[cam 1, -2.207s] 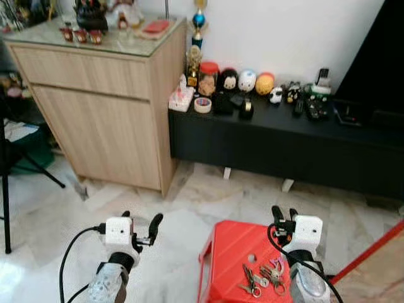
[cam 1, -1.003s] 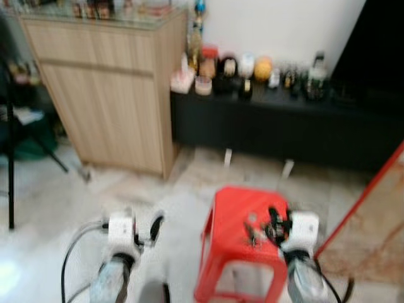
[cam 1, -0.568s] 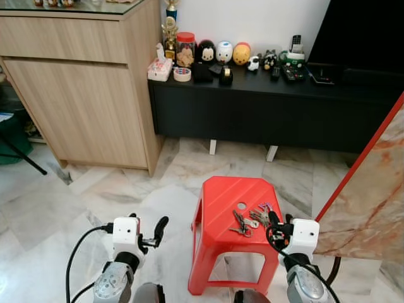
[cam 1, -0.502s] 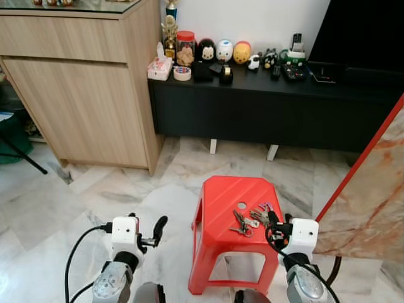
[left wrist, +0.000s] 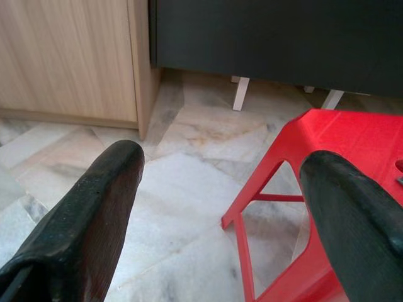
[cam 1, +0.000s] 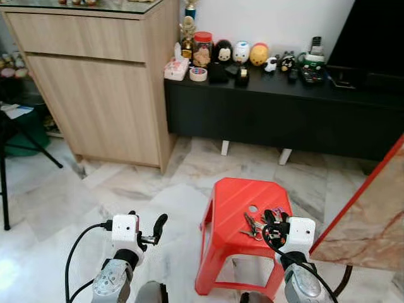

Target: Hang keys on a hook

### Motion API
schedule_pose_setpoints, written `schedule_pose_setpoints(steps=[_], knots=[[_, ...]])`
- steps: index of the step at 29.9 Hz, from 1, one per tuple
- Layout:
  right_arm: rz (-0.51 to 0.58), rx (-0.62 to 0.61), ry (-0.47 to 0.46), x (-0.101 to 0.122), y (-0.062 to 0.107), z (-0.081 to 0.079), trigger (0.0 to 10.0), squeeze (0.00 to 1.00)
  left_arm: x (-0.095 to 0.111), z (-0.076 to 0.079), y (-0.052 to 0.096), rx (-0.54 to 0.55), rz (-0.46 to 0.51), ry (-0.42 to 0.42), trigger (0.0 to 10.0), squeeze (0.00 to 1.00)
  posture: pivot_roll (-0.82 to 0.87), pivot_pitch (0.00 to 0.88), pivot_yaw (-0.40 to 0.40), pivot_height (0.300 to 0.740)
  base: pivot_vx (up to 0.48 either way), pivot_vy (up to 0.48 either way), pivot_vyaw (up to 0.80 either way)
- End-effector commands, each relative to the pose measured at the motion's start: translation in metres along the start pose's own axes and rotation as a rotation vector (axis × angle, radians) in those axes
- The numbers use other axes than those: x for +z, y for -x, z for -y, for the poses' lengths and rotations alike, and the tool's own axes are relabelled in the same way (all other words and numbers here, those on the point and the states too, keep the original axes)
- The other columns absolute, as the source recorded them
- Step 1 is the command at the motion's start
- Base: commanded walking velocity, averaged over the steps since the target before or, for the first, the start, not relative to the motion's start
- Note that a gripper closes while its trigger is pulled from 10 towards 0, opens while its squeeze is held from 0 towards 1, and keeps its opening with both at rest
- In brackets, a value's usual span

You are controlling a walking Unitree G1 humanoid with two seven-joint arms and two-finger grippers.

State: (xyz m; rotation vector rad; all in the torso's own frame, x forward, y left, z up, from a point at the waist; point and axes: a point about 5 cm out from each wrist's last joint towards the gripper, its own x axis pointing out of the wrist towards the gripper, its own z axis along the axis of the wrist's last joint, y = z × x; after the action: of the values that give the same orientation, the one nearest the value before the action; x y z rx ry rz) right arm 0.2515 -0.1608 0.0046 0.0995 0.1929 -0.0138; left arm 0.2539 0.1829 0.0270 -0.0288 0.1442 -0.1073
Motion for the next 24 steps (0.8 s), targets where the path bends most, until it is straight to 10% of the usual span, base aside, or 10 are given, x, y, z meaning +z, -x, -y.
schedule_pose_setpoints(steps=[1, 24], knots=[[-0.005, -0.010, -0.013, -0.001, 0.000, 0.003, 10.0, 0.00, -0.002, 0.001, -0.001, -0.005, -0.016, -0.001, 10.0, 0.00, 0.02, 0.012, -0.068, 0.644, 0.304, 0.000, 0.00], [-0.081, 0.021, 0.040, -0.014, 0.005, 0.000, 10.0, 0.00, -0.001, 0.005, -0.002, -0.014, -0.007, -0.006, 10.0, 0.00, 0.02, 0.004, -0.072, 0.644, 0.228, 0.000, 0.00]])
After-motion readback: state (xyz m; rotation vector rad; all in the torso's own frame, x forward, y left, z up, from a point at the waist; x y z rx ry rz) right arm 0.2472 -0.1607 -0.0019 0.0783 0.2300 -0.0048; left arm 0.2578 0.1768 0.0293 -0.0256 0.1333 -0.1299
